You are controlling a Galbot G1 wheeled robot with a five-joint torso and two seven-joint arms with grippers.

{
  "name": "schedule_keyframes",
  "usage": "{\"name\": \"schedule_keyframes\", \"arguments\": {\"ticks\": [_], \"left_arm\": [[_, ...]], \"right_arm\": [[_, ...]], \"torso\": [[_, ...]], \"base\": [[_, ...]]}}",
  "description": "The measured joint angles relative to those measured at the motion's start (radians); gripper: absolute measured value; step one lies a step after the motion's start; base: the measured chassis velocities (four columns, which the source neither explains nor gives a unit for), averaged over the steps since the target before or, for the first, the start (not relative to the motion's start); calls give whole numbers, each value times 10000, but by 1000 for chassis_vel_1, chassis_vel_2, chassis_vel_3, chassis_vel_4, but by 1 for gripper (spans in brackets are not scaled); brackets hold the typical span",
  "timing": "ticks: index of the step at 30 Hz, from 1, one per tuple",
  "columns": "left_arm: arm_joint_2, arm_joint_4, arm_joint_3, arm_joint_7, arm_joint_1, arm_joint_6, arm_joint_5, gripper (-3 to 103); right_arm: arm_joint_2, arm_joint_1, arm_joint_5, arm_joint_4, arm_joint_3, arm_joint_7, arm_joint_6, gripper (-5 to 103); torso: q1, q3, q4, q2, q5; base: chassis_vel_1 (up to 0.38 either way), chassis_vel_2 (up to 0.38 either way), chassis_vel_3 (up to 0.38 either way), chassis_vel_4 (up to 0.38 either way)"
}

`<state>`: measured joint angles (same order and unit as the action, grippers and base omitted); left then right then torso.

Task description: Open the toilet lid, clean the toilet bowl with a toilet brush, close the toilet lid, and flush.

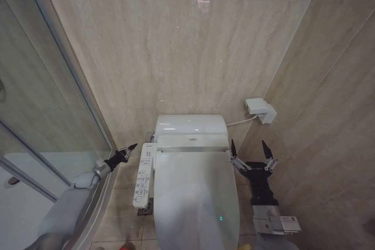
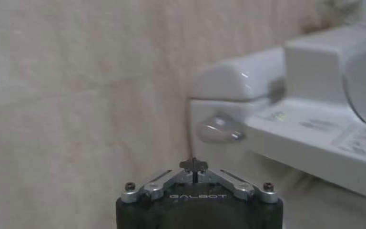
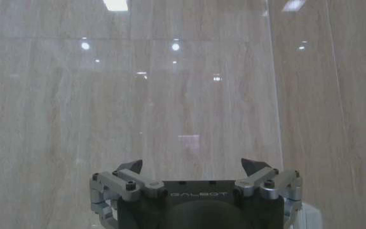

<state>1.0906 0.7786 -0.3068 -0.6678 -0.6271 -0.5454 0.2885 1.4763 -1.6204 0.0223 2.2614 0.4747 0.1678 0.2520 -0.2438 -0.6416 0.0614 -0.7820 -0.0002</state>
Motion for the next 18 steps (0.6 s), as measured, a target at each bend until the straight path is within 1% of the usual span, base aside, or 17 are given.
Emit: {"name": "schedule_keyframes", "arguments": {"ticks": [2,5,6,9,10,11,12,13,14,15,17,18], "left_arm": [[-151,641,-417,552,-458,246,290,0],[-382,1836,-883,1702,-1138,825,829,0],[-382,1836,-883,1702,-1138,825,829,0],[-473,3236,-1342,3146,-1762,1443,1296,0],[-476,3708,-1477,3723,-1947,1676,1417,0],[-476,3708,-1477,3723,-1947,1676,1417,0],[-475,4119,-1559,4194,-2095,1862,1524,0],[-468,4332,-1603,4400,-2170,1957,1584,0],[-421,5006,-1729,4948,-2394,2237,1770,0],[-421,5006,-1729,4948,-2394,2237,1770,0],[-320,5667,-1868,5321,-2643,2535,1859,0],[-215,6192,-1960,5594,-2854,2747,1878,0]], "right_arm": [[0,0,0,0,-1,0,0,100],[0,0,0,0,0,0,0,100],[0,0,0,0,0,0,0,100],[0,0,0,0,0,0,0,100],[0,0,0,0,0,-1,0,100],[0,0,0,0,0,-1,0,100],[0,0,0,0,0,0,0,100],[0,0,0,0,0,0,0,100],[0,0,0,0,0,0,0,100],[0,0,0,0,0,0,0,100],[0,0,0,1,0,0,0,100],[1,0,0,0,0,0,0,100]], "torso": [[0,0,0,0,0],[0,0,-3,0,1],[0,0,-3,0,1],[1,0,-2,0,1],[0,0,2,0,2],[0,0,2,0,2],[0,0,1,0,1],[0,0,1,0,2],[1,1,1,-1,3],[1,1,1,-1,3],[0,0,0,0,3],[1,0,1,0,4]], "base": [[0,0,0,0],[0,0,0,0],[0,0,0,0],[0,0,0,0],[0,0,0,0],[0,0,0,0],[0,0,0,0],[0,0,0,0],[0,0,0,0],[0,0,0,0],[0,0,0,0],[0,0,0,0]]}}
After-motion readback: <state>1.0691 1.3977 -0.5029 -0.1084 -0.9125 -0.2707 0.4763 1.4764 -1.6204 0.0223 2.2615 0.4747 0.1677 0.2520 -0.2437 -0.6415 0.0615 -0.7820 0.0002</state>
